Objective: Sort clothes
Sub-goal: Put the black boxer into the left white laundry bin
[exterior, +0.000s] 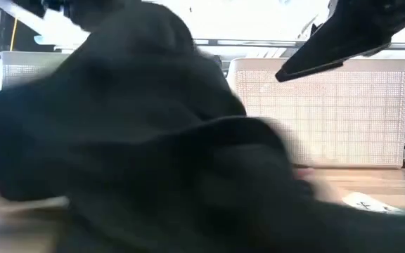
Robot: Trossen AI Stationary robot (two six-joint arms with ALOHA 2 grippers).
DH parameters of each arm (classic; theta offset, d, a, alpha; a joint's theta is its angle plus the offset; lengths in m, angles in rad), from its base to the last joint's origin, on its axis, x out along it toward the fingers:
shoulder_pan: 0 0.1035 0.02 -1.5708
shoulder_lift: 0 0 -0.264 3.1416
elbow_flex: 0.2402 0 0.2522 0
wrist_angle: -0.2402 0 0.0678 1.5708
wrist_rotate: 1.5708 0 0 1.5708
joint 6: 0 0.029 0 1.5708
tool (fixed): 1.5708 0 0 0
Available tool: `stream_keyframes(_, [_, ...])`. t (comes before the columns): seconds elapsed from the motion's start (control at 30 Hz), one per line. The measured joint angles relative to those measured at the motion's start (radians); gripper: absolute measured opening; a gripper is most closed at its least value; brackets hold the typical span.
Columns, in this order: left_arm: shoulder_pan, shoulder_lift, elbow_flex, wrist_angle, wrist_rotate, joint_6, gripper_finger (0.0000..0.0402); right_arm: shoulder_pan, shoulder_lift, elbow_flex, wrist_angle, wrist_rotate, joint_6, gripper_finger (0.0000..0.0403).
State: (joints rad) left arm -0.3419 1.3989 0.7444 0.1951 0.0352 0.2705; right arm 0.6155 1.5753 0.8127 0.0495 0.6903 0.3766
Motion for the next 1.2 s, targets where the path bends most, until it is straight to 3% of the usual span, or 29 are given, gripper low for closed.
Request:
stream_keyframes(0.13, [-0.005, -0.139, 0.023, -0.01, -0.108, 0.056, 0.0001, 0.0, 0.0, -0.083, 0.201, 0.094, -0.039, 0.0216])
stream_keyframes(0.27, [-0.005, -0.246, 0.122, -0.082, -0.25, 0.129, 0.0001, -0.014, 0.0, -0.14, 0.32, 0.144, -0.044, 0.0216])
stream_keyframes(0.63, [0.049, -0.331, 0.549, -0.304, -0.889, 0.634, 0.0001, -0.064, 0.0, -0.155, 0.328, 0.144, -0.015, 0.0216])
stream_keyframes(0.73, [0.114, -0.34, 0.612, -0.358, -0.989, 0.733, 0.0001, -0.066, 0.0, -0.155, 0.329, 0.143, -0.015, 0.0216])
stream_keyframes(0.87, [0.229, -0.379, 0.631, -0.491, -1.02, 0.739, 0.0001, -0.066, 0.0, -0.155, 0.329, 0.143, -0.015, 0.0216])
stream_keyframes(1.03, [0.404, -0.414, 0.631, -0.816, -1.009, 0.538, 0.0001, -0.066, 0.0, -0.155, 0.329, 0.143, -0.017, 0.0216])
stream_keyframes(1.2, [0.592, -0.419, 0.599, -1.083, -0.847, 0.288, 0.0001, -0.066, 0.0, -0.155, 0.326, 0.142, -0.021, 0.0216])
